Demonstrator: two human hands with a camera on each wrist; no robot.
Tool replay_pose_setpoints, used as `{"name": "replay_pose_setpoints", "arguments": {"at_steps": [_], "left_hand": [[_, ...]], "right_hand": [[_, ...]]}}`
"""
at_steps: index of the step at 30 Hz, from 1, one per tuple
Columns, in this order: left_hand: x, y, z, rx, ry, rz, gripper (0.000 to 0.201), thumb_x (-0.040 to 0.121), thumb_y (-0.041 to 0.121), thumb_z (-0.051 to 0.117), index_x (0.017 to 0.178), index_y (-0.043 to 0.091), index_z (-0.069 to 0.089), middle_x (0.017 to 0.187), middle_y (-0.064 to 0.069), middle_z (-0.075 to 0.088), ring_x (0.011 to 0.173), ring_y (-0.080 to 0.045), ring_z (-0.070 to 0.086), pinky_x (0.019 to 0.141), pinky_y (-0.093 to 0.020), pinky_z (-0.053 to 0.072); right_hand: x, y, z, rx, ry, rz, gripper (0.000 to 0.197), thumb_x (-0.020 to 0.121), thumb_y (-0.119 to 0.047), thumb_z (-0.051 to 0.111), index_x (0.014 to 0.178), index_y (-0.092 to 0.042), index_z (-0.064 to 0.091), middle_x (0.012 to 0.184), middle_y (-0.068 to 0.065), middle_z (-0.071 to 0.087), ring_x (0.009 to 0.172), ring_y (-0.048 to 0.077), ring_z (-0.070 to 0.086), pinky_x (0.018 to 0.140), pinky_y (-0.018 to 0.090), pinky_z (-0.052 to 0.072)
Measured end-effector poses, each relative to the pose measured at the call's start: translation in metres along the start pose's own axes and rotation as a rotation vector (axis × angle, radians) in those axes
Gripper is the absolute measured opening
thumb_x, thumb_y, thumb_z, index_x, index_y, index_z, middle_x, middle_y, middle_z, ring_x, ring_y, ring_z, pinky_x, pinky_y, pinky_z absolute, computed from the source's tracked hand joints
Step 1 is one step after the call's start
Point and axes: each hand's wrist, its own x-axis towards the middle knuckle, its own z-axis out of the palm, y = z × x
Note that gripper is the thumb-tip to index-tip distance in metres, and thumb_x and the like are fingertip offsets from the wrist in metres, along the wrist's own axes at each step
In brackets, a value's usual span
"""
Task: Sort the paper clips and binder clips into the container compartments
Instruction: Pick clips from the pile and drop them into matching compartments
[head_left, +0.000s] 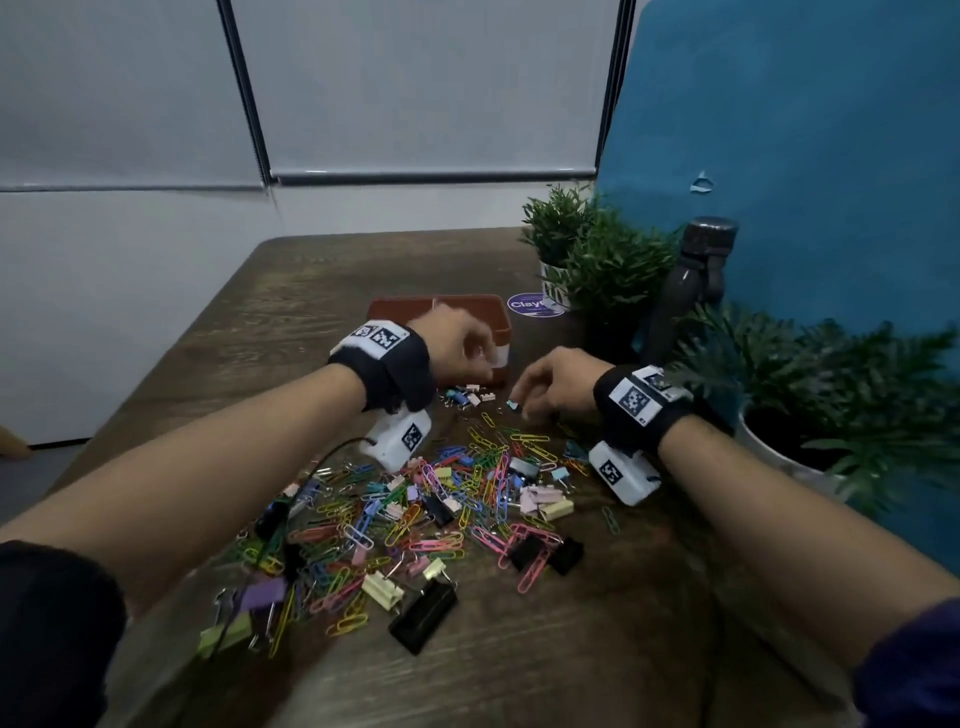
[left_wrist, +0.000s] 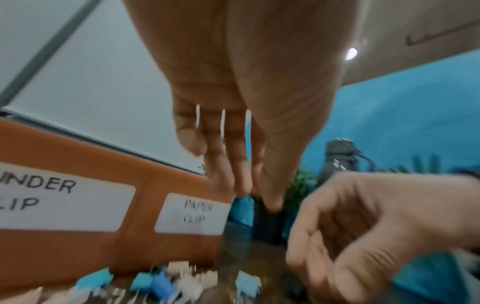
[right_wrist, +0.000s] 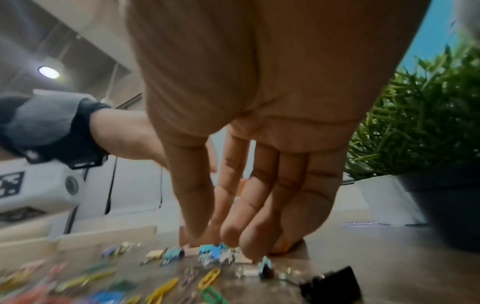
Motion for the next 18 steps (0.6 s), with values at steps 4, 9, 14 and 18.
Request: {"name": "replay_pose_setpoints", "arguments": {"at_steps": [4, 9, 14, 18], "left_hand": [[-0.03, 0.014, 0.029, 0.097, -0.22, -0.028, 0.013, 0.08, 0.032, 0.076, 0.09, 0.024, 0.073, 0.083, 0.011, 0.067, 0.074, -0.004, 0.06, 0.059, -0.016, 0.043], [-0.041, 0.021, 0.041, 0.087, -0.305, -0.096, 0.023, 0.078, 0.023, 0.078, 0.101, 0.022, 0.074, 0.091, 0.006, 0.071, 0.083, -0.011, 0.064, 0.071, -0.025, 0.051], [-0.051, 0.019, 0.047, 0.08, -0.29, -0.113, 0.032, 0.079, 0.019, 0.077, 0.109, 0.024, 0.071, 0.096, 0.006, 0.071, 0.085, -0.011, 0.063, 0.075, -0.025, 0.05], [-0.056, 0.019, 0.051, 0.106, -0.275, -0.075, 0.041, 0.082, 0.022, 0.072, 0.122, 0.024, 0.066, 0.092, 0.007, 0.065, 0.086, -0.012, 0.06, 0.079, -0.025, 0.049]], "right_hand": [[-0.018, -0.005, 0.012, -0.138, -0.083, -0.009, 0.027, 0.071, -0.027, 0.087, 0.096, -0.028, 0.077, 0.081, -0.013, 0.07, 0.083, 0.006, 0.065, 0.079, 0.025, 0.053], [-0.024, -0.012, 0.024, -0.235, -0.183, 0.012, 0.03, 0.067, -0.034, 0.088, 0.093, -0.034, 0.075, 0.083, -0.008, 0.074, 0.083, 0.011, 0.069, 0.079, 0.029, 0.056], [-0.028, -0.011, 0.03, -0.286, -0.172, -0.004, 0.017, 0.073, -0.037, 0.083, 0.088, -0.034, 0.076, 0.084, -0.009, 0.073, 0.085, 0.012, 0.068, 0.078, 0.028, 0.056], [-0.031, -0.013, 0.033, -0.268, -0.172, 0.018, 0.025, 0.071, -0.045, 0.083, 0.091, -0.031, 0.076, 0.087, -0.011, 0.071, 0.084, 0.007, 0.064, 0.073, 0.025, 0.052]]}}
